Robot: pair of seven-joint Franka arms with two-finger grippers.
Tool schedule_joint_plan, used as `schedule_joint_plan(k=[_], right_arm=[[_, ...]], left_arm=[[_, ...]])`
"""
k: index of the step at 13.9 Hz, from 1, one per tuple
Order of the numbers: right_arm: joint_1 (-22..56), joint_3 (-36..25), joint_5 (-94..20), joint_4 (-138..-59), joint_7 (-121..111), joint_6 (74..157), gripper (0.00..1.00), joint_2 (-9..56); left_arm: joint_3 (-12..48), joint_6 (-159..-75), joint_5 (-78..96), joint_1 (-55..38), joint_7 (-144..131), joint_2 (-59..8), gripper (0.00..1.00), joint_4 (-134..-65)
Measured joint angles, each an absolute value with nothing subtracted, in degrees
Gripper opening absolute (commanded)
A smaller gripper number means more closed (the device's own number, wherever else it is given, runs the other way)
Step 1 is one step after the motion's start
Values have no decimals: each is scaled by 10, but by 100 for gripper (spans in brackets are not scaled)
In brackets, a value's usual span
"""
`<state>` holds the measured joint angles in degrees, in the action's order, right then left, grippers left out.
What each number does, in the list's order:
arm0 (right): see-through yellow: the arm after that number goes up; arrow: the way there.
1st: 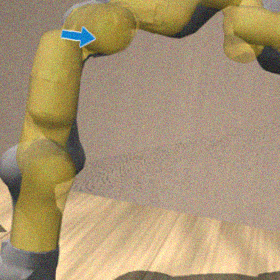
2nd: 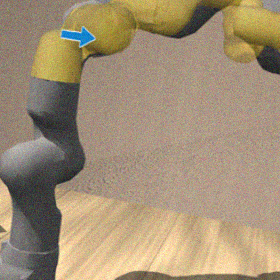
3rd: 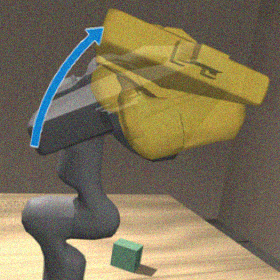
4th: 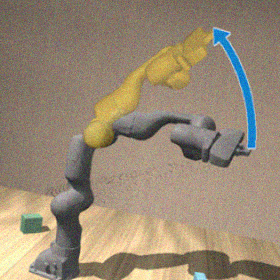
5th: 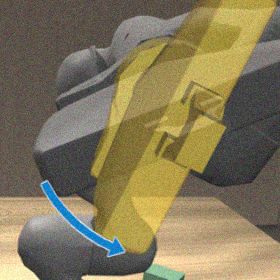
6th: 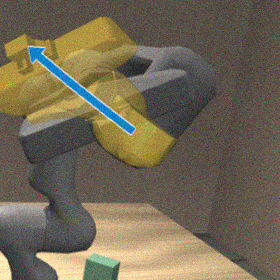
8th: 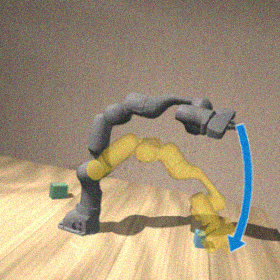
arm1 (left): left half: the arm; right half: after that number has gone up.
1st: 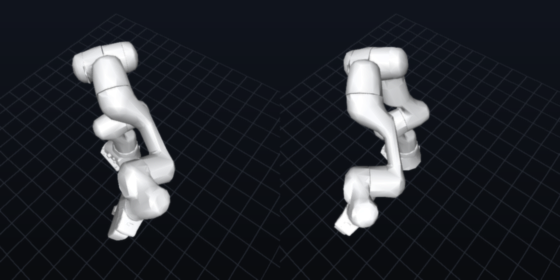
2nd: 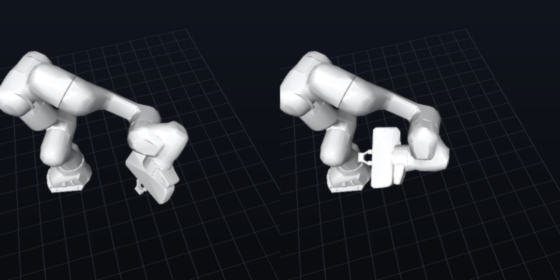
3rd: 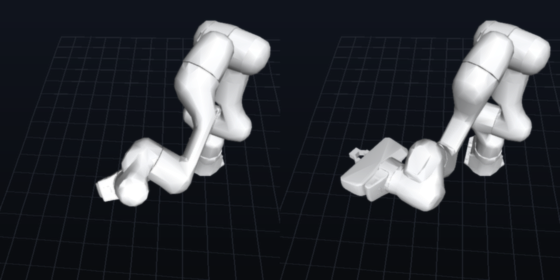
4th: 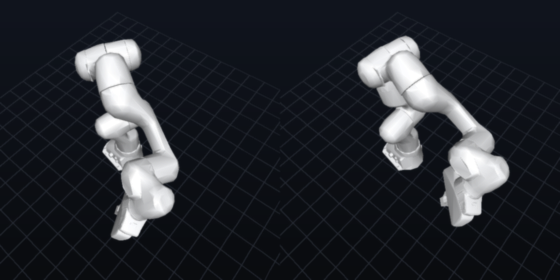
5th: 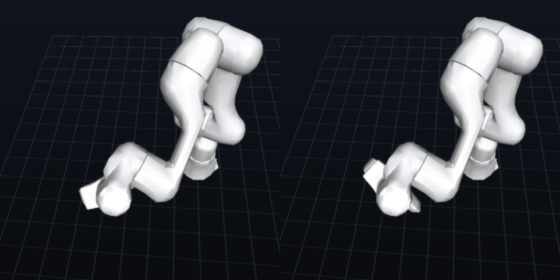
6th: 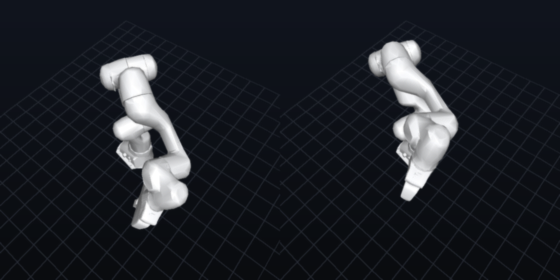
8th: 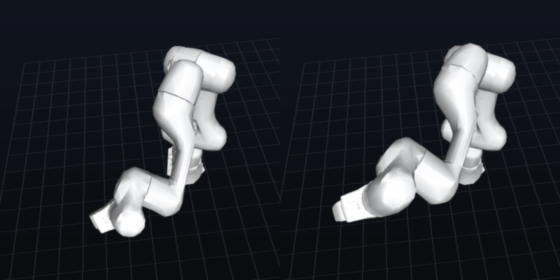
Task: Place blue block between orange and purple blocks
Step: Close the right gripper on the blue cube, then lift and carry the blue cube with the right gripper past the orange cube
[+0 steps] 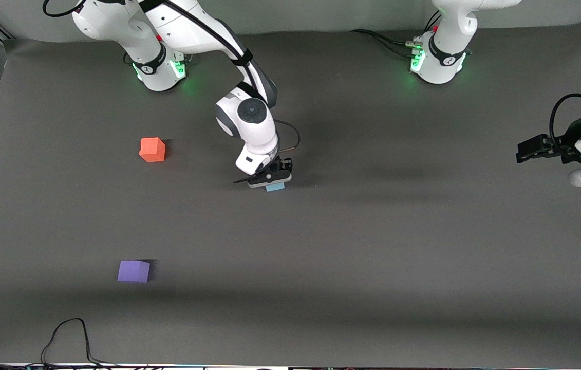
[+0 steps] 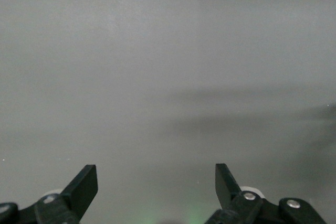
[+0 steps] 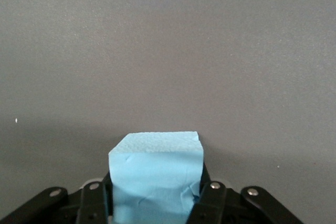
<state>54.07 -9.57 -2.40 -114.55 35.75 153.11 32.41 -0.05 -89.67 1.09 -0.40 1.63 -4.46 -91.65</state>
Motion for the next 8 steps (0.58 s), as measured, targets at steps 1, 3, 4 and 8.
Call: schedule_joint_plan(k=[1,3,4,8], right_arm=[[540,-96,-24,-1145,358,1531,35,324],[534,-97,-24,-1140,355,1527,35,324],[531,-99,-24,-1132,353,1513,35,321],[502,-101,-48,-1065,332,1375,35,266]], left_arm=[[1,-897,11,-4,16,-45,100,-916],[3,-897,10,-4,16,-45,100,-917],[3,-897,8,-4,16,-45,100,-917],[5,-897,-3,-4,16,-45,100,-917]])
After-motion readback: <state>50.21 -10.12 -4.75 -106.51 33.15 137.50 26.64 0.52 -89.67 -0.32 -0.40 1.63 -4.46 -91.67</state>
